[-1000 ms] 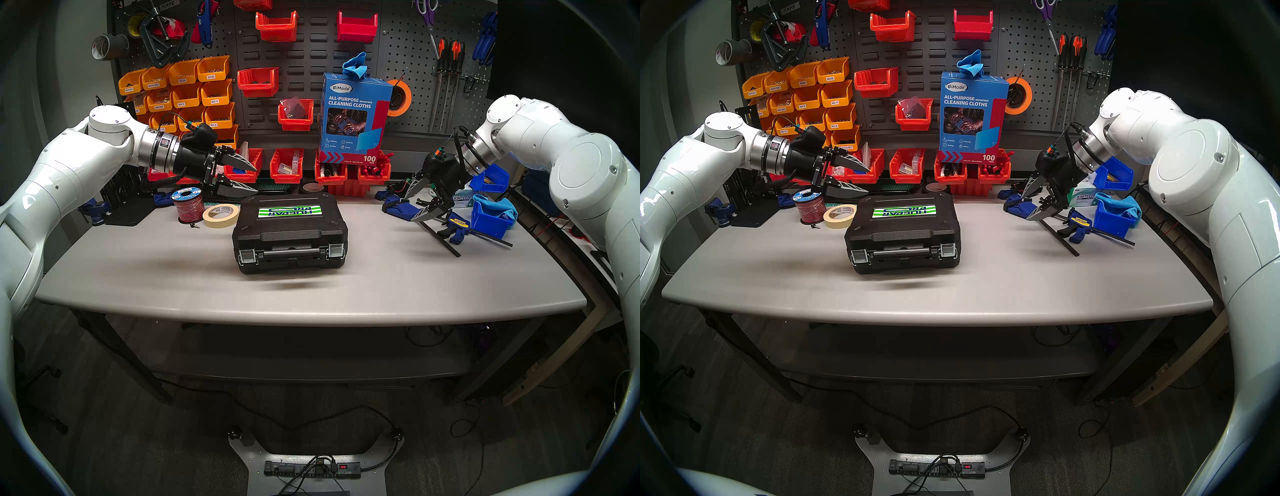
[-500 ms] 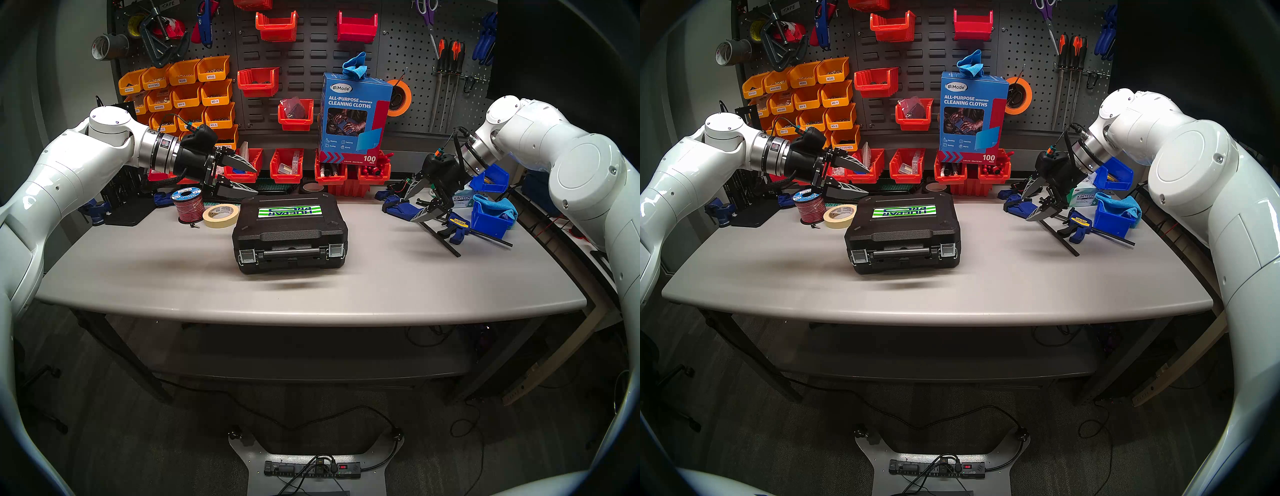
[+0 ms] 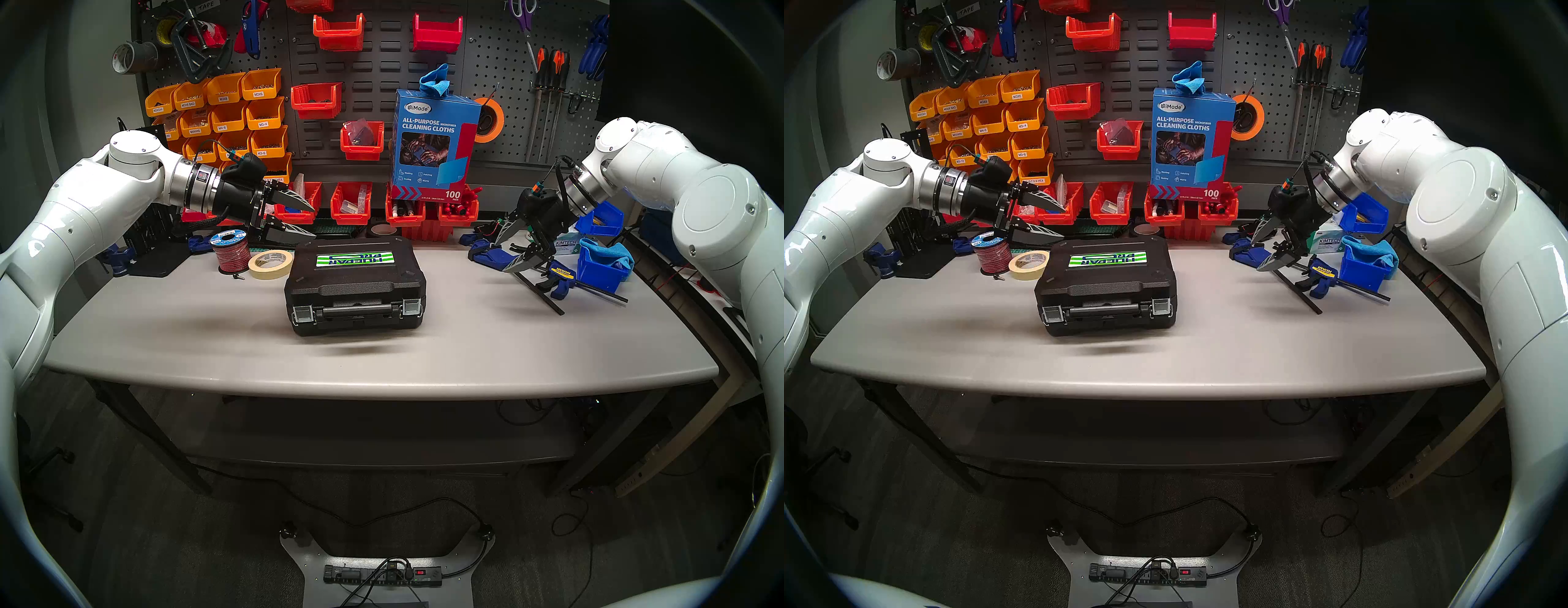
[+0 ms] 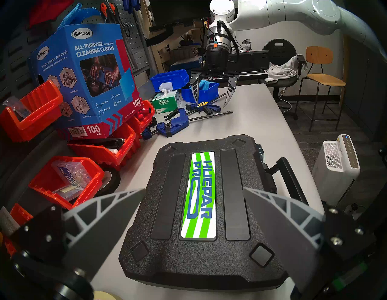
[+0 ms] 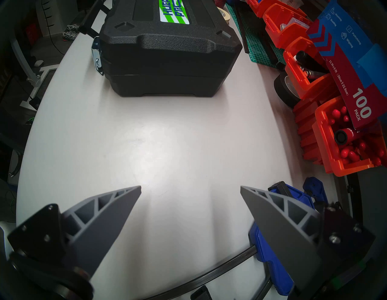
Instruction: Open the tool box
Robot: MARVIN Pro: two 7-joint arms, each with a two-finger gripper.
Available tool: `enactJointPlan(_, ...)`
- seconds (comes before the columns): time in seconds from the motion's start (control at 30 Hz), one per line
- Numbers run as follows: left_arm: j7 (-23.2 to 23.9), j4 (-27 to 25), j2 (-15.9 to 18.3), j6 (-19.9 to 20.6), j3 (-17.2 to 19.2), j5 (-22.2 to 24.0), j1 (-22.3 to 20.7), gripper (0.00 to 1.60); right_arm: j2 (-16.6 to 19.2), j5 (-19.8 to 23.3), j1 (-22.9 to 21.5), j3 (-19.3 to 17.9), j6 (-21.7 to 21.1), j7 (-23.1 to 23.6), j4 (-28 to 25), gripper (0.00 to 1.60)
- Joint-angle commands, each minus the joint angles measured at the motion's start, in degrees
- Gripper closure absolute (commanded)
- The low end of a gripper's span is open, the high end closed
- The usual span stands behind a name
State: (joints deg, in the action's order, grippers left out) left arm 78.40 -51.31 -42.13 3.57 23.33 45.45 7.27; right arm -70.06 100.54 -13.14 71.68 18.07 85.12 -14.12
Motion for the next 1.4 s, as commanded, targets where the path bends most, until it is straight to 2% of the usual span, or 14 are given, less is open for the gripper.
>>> enactJointPlan(0.0,-0.05,0.01,-0.02,0.04,0.49,0.04,-0.99,0.00,0.09,-0.06,-0.71,0.00,0.06,-0.12,0.28,0.00)
enactJointPlan(1.33,-0.04,0.00,-0.02,0.05,0.53,0.02,-0.97,0.00,0.08,-0.03,-0.70,0.02,0.06,-0.12,0.31,0.00)
enactJointPlan(1.37,-0.04,0.00,-0.02,0.05,0.53,0.02,-0.97,0.00,0.38,0.37,-0.28,-0.45,0.96,-0.12,0.71,0.00)
